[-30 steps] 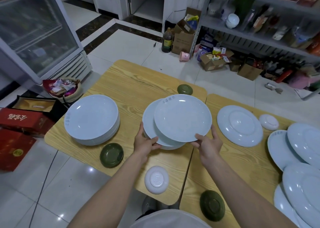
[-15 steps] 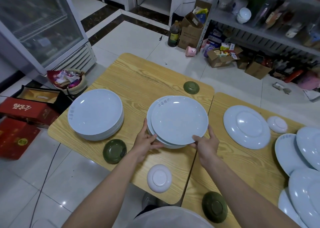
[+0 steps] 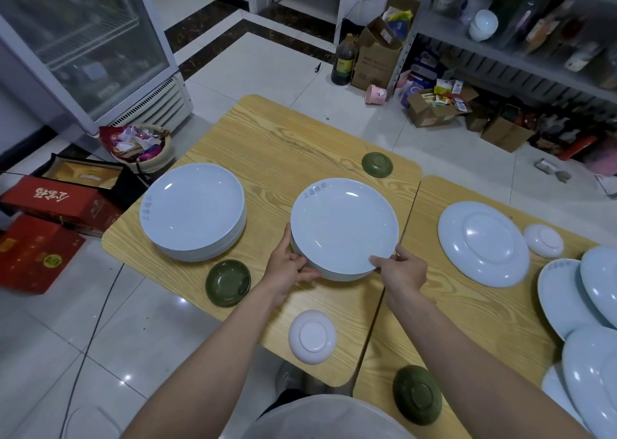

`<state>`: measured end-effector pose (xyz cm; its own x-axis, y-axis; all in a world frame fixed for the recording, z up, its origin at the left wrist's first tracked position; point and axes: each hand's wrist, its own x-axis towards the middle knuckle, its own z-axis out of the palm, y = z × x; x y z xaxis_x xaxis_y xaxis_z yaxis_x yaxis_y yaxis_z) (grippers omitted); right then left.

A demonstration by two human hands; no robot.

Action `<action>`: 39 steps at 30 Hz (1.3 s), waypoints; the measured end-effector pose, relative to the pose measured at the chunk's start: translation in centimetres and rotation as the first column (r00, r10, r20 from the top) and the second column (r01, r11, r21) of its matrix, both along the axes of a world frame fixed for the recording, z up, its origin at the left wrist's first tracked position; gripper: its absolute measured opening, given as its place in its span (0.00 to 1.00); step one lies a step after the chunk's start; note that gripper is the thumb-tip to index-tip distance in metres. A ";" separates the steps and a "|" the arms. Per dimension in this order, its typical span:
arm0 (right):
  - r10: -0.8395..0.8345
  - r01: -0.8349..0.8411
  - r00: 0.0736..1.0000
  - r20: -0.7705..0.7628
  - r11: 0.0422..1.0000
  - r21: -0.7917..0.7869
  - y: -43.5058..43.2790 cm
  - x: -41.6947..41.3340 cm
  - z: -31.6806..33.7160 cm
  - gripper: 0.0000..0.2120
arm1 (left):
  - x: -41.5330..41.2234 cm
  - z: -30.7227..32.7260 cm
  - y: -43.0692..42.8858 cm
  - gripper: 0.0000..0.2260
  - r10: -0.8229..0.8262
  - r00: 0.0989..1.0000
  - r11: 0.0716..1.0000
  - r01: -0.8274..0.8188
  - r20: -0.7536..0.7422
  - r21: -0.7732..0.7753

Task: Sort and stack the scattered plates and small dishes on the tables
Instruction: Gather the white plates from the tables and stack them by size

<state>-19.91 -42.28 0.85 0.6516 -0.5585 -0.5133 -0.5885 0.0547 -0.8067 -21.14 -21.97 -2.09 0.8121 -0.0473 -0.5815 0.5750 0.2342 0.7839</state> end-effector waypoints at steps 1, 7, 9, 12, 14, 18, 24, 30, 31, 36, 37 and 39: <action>0.001 -0.001 1.000 -0.003 1.000 -0.004 0.1 0.0 -0.1 0.34 | 0.0 0.0 0.0 0.37 0.001 1.000 1.000 -0.001 0.002 0.000; -0.011 0.010 1.000 -0.014 1.000 -0.021 0.2 0.2 0.0 0.32 | 0.0 0.1 -0.1 0.37 0.017 1.000 1.000 -0.017 0.001 -0.021; -0.013 0.012 1.000 -0.021 1.000 -0.022 0.3 0.3 0.0 0.29 | 0.0 0.2 0.0 0.36 0.016 1.000 1.000 -0.016 0.004 -0.024; -0.021 0.020 0.999 -0.030 0.999 -0.031 0.4 0.3 0.1 0.28 | 0.0 0.4 0.0 0.37 0.007 1.000 1.000 -0.007 0.004 -0.021; -0.023 0.021 0.999 -0.037 0.999 -0.036 0.5 0.3 0.1 0.27 | 0.0 0.4 0.1 0.37 0.001 1.000 1.000 -0.001 -0.001 -0.018; -0.024 0.023 0.998 -0.063 0.999 -0.027 0.5 0.5 0.0 0.29 | 0.0 0.6 0.2 0.37 -0.010 1.000 1.000 0.010 -0.003 -0.017; -0.062 0.063 0.995 -0.074 0.998 0.011 0.6 0.4 -0.6 0.30 | 0.0 0.6 0.4 0.38 -0.019 1.000 1.000 0.019 -0.012 -0.005; -0.042 0.045 0.998 -0.037 0.996 0.072 0.0 -0.5 -0.6 0.26 | 0.0 0.8 0.6 0.36 -0.005 1.000 0.997 0.004 0.021 0.076; -0.038 0.041 0.999 -0.028 0.996 0.083 -0.2 -0.7 -0.5 0.25 | 0.0 1.0 0.5 0.35 0.009 0.999 0.996 -0.012 0.033 0.089; 0.107 -0.109 0.994 0.018 0.984 0.141 -1.8 -2.2 0.5 0.19 | -0.1 2.4 -0.8 0.17 0.016 0.981 0.914 -0.094 0.194 0.396; 0.165 -0.168 0.986 0.030 0.977 0.131 -2.2 -2.6 0.9 0.18 | -0.2 2.8 -1.3 0.15 -0.032 0.973 0.864 -0.089 0.230 0.496; 0.320 -0.324 0.945 0.068 0.945 0.053 -3.3 -3.6 2.0 0.17 | -0.6 4.0 -2.5 0.16 -0.209 0.929 0.748 -0.049 0.305 0.661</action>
